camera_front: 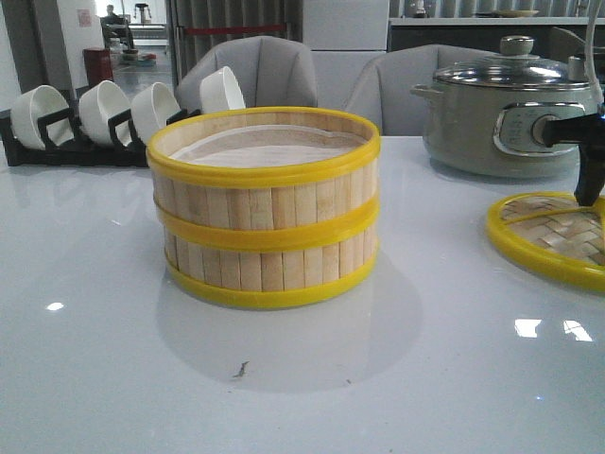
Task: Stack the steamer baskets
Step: 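Lower the right gripper onto the centre knob of the woven lid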
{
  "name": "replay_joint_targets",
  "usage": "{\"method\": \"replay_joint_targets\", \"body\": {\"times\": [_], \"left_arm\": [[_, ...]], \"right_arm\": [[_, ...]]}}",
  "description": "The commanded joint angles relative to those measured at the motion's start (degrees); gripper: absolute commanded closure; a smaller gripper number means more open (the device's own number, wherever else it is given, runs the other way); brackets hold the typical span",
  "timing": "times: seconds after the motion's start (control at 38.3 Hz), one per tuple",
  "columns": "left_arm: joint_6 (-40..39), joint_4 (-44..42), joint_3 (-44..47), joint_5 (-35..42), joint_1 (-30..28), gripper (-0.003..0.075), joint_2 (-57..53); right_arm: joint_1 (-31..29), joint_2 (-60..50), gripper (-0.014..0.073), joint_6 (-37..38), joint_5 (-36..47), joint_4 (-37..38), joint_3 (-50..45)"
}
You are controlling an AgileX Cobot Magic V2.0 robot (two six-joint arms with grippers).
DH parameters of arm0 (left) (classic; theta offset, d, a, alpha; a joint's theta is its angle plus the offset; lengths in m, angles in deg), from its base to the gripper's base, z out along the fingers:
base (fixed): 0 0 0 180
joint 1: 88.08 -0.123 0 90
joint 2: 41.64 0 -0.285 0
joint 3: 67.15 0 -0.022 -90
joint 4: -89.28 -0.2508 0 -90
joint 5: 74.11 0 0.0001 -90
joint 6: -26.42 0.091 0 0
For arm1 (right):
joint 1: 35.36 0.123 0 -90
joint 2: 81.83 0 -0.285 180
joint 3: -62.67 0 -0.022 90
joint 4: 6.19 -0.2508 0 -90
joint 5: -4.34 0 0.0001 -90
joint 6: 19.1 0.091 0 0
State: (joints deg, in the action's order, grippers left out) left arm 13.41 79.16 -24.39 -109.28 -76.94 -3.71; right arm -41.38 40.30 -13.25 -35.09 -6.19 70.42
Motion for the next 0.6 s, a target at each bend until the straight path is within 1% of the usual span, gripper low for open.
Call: {"method": "replay_joint_targets", "body": {"times": [0.0,0.23,0.34,0.37,0.44,0.55,0.57], "left_arm": [[-0.5,-0.4,-1.6,4.3,-0.2,0.0634,0.1],[-0.5,-0.4,-1.6,4.3,-0.2,0.0634,0.1],[-0.5,-0.4,-1.6,4.3,-0.2,0.0634,0.1],[-0.5,-0.4,-1.6,4.3,-0.2,0.0634,0.1],[-0.5,-0.4,-1.6,4.3,-0.2,0.0634,0.1],[-0.5,-0.4,-1.6,4.3,-0.2,0.0634,0.1],[-0.5,-0.4,-1.6,4.3,-0.2,0.0634,0.1]], "right_arm": [[-0.3,-2.1,0.0260,-0.4,1.4,0.9,1.9],[-0.3,-1.1,0.0260,-0.4,1.3,0.9,1.9],[-0.3,-1.0,0.0293,-0.4,1.3,0.9,1.9],[-0.3,-1.0,0.0309,-0.4,1.3,0.9,1.9],[-0.3,-1.1,0.0403,-0.4,1.3,0.9,1.9],[-0.2,-1.4,0.0554,-0.4,0.9,0.9,1.9],[-0.1,-1.6,0.0549,-0.4,0.7,0.9,1.9]]}}
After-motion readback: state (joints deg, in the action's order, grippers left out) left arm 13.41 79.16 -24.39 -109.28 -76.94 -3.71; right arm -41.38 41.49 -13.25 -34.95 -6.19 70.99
